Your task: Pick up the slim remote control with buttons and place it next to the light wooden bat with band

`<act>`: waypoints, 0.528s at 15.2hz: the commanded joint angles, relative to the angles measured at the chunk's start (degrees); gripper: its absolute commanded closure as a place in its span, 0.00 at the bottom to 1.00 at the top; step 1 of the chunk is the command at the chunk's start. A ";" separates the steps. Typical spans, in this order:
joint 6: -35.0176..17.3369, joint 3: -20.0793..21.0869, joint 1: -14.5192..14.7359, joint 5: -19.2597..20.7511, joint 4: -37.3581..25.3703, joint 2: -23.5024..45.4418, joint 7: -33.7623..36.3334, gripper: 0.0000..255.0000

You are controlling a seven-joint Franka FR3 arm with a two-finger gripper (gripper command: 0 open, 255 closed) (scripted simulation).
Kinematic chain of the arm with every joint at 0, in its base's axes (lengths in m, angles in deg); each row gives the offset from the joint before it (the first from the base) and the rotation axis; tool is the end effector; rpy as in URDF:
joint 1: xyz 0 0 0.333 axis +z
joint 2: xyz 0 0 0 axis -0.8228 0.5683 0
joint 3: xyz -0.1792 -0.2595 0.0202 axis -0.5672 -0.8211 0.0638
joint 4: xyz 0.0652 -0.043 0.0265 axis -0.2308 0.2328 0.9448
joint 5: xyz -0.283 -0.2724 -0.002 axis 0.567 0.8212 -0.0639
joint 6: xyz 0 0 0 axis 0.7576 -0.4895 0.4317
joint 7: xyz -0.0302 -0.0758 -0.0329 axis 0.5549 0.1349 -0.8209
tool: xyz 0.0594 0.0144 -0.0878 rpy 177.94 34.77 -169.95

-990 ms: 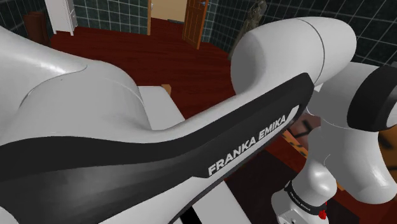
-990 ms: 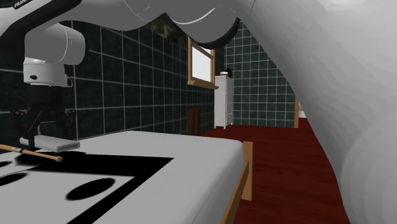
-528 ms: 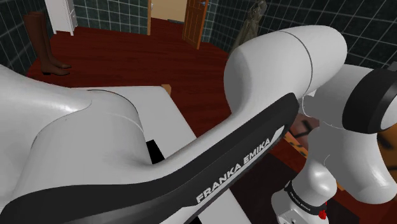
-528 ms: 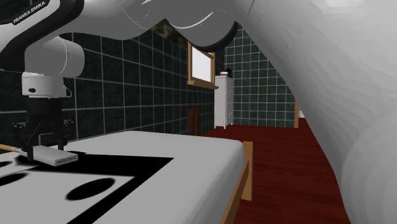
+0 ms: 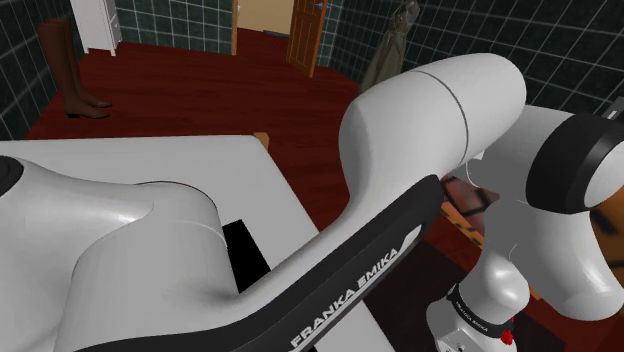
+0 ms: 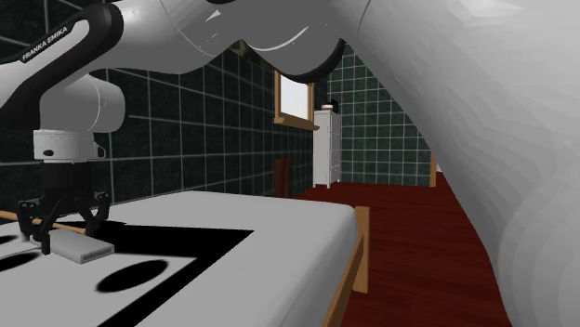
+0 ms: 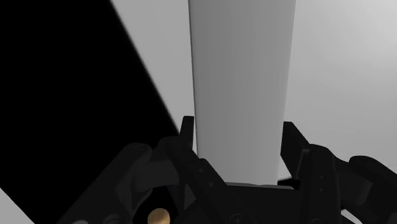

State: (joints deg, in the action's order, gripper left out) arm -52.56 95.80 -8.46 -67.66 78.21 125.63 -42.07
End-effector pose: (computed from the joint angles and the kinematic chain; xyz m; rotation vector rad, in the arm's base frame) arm 0.3075 0.6571 0.3396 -2.6669 -1.6301 0.0192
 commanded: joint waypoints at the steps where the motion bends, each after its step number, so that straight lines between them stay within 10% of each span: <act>1: -0.18 0.00 0.01 0.02 0.12 0.01 0.04 1.00; 5: -0.18 0.00 0.01 0.02 0.12 0.01 0.04 1.00; 6: -0.17 0.00 0.01 0.02 0.11 0.01 0.04 0.00; 8: -0.17 0.00 0.01 0.02 0.11 0.01 0.04 0.00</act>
State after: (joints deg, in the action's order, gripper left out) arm -52.73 95.80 -8.45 -67.64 78.32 125.64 -42.03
